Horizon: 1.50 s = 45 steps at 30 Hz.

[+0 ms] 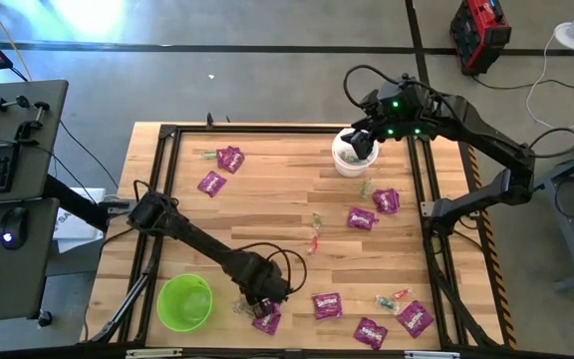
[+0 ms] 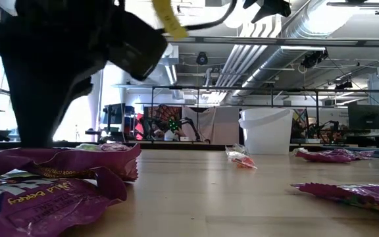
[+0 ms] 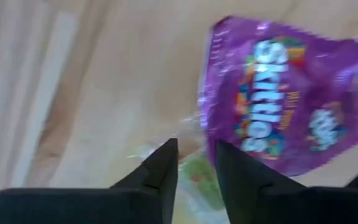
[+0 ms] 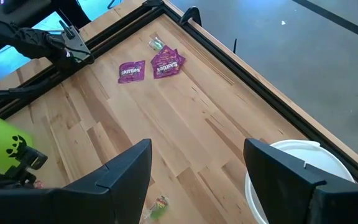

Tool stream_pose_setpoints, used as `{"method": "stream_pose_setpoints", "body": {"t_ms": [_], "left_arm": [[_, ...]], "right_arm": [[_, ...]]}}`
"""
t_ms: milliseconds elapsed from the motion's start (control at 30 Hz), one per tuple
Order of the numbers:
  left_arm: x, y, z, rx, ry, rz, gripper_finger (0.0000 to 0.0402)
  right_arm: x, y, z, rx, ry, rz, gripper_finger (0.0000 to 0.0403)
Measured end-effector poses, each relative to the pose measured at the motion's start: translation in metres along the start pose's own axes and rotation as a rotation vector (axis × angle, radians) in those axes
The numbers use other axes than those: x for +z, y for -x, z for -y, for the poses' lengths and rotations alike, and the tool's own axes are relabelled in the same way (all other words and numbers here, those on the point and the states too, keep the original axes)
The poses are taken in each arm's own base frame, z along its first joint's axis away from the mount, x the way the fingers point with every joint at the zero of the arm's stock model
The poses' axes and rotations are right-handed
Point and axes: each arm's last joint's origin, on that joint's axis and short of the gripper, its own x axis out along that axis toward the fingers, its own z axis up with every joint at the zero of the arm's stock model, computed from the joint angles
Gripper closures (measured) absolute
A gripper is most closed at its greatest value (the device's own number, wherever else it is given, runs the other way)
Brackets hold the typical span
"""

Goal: Sort candy by brand, put in halloween buckets
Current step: Put the green gummy into the white bucket

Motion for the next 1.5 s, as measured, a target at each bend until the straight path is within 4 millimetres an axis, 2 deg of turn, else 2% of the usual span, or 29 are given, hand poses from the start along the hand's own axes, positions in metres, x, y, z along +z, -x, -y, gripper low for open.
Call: {"method": "stream_pose_setpoints", "body": {"t_ms": [133, 267, 467, 700, 867, 1067, 1333, 1500], "left_arm": [[-0.003, -0.001, 0.001, 0.010, -0.020, -0.001, 0.0326], [-0.001, 0.006, -0.006, 0.056, -0.031, -0.010, 0.0315], [-0.006, 0.017, -0.009, 0.081, -0.011, 0.001, 0.0268], [-0.014, 0.005, -0.006, 0.111, 0.011, -0.026, 0.0203], [-0.013, 0.009, -0.008, 0.090, 0.049, -0.031, 0.0178], [-0.018, 0.001, -0.003, 0.008, 0.035, -0.109, 0.0178], [-0.019, -0.006, 0.003, -0.014, 0.019, -0.097, 0.0180], [-0.020, -0.018, 0.003, 0.012, 0.006, -0.134, 0.0211]], "right_arm": [[0.000, 0.000, 0.000, 0.000, 0.002, 0.000, 0.0155], [0.000, 0.000, 0.000, 0.000, 0.002, 0.000, 0.0155], [0.000, 0.000, 0.000, -0.001, 0.006, -0.001, 0.0155], [0.000, 0.000, 0.000, -0.002, 0.002, -0.004, 0.0155], [0.000, 0.000, 0.000, -0.004, 0.002, -0.004, 0.0155], [0.000, 0.000, 0.001, -0.015, -0.001, 0.000, 0.0155], [0.000, -0.002, 0.000, -0.017, 0.001, -0.006, 0.0155], [0.001, -0.011, 0.000, -0.021, 0.002, -0.026, 0.0155]]}}
